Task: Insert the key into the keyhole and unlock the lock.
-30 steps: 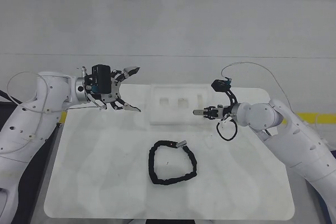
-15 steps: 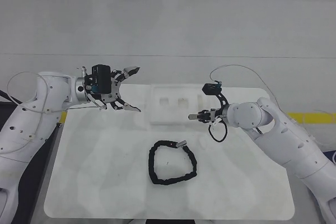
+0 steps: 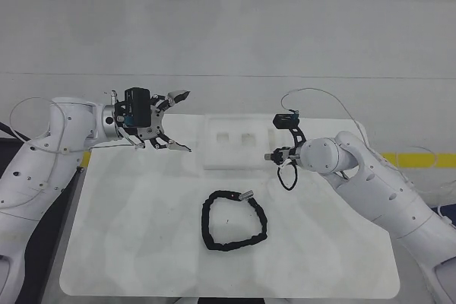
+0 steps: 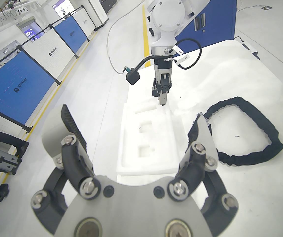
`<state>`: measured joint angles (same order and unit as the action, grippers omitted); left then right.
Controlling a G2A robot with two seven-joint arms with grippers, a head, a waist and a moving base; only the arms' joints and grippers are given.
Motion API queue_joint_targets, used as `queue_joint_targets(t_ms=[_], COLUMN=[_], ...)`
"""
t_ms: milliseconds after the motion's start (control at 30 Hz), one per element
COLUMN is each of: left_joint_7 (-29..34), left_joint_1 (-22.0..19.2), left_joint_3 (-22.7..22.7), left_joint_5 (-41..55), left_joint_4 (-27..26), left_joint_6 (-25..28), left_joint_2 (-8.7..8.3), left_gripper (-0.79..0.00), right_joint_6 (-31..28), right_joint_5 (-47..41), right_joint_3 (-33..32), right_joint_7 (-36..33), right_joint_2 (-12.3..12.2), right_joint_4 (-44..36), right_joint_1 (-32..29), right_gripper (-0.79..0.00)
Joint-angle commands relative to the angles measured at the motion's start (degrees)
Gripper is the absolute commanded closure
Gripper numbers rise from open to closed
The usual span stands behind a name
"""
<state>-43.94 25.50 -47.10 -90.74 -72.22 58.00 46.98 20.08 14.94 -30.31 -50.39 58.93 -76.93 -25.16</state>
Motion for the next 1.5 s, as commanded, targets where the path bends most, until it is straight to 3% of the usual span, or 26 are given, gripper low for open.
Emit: queue_joint_targets(t_ms=[0,500,800,1467], left_joint_7=[0.0,0.0,0.0,0.0], left_joint_1=[0.0,0.0,0.0,0.0], left_joint_3=[0.0,0.0,0.0,0.0], left_joint_5=[0.0,0.0,0.0,0.0], left_joint_4=[0.0,0.0,0.0,0.0], left_joint_6=[0.0,0.0,0.0,0.0], left_joint_2=[0.0,0.0,0.0,0.0], left_gripper=[-0.785,-0.785,-0.785,-0.785], right_joint_6=[0.8,2.9,3.2,2.3], right_joint_5=[0.3,2.1,4.0,6.0], right_joint_3=[-0.1,-1.0,-1.3,-4.8], right_joint_7=[-0.1,-1.6,-2.5,-10.7], right_joint_2=[0.3,2.2,3.4,4.3], right_joint_4=[0.4,3.2,5.3,5.0], right_joint_1=[0.0,-0.5,-0.4,1.9], right_gripper=[-0.342,-0.225,0.0,0.0])
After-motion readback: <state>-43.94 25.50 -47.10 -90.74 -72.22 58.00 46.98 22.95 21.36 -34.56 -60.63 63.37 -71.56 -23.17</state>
